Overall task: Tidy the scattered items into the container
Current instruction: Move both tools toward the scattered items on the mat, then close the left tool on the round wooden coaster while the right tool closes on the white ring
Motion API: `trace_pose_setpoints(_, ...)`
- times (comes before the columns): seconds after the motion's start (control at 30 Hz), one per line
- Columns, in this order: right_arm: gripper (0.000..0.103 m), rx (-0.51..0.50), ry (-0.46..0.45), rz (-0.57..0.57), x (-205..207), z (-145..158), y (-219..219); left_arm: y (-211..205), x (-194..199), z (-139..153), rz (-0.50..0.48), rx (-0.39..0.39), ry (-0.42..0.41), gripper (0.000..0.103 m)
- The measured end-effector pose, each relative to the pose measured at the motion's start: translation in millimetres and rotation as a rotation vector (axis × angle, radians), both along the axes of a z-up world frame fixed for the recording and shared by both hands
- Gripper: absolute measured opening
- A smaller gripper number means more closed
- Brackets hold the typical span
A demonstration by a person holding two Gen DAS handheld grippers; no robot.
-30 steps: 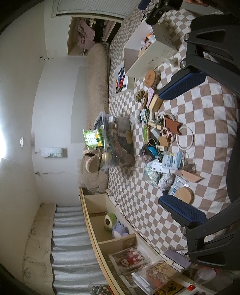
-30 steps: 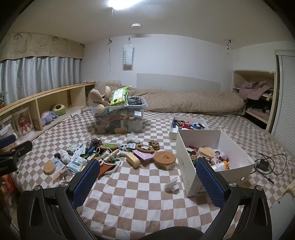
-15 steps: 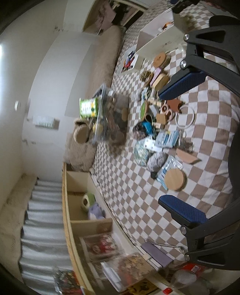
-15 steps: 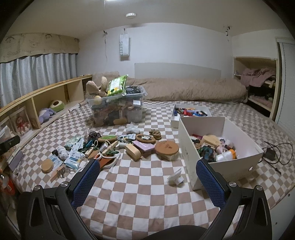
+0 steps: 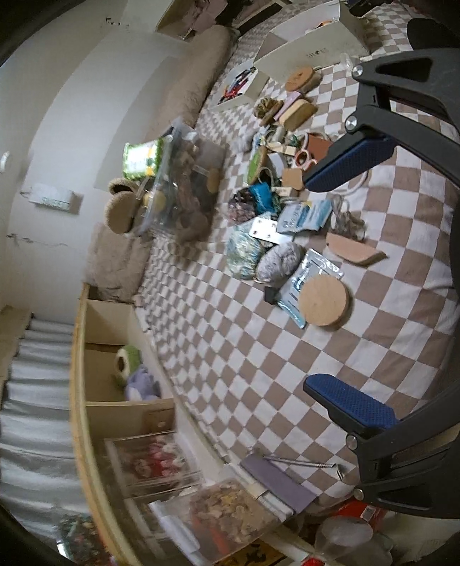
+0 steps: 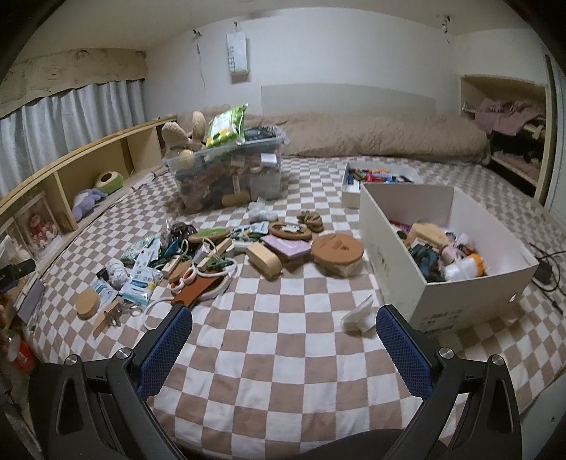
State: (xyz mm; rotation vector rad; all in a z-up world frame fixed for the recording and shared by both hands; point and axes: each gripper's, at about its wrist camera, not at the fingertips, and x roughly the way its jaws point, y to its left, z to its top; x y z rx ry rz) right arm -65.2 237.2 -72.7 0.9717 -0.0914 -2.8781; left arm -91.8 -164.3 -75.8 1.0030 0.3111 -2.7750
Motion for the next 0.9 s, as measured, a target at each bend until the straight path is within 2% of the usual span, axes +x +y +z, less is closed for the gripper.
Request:
trace_pose_setpoints(0.13, 0.103, -0.007, -0.032, 0.012, -9, -9, -4, -15, -19, -17, -0.018, 0.009, -0.074, 0.103)
trace_pose_setpoints(0.33, 0.103, -0.050, -0.110, 0.033, -23, -28, -15, -29, -50, -46, -0.080, 0.083, -0.192, 0.103)
trace_pose_setpoints(0.6, 0.103, -0.051, -0.237, 0.093, -40, -66, -47, -34, -79, -83, -0.132, 0.042, -0.315, 0.103)
trace_pose_setpoints(0.73, 0.103, -0.065, -0.321, 0.147, -49, -89, -67, -29, -90, -99, -0.172, -0.009, -0.366, 0.103)
trace_pose_setpoints(0.9, 0.103, 0.027, -0.365, 0.227, -54, -110, -101, -18, -100, -112, -0.221, -0.068, -0.402, 0.103)
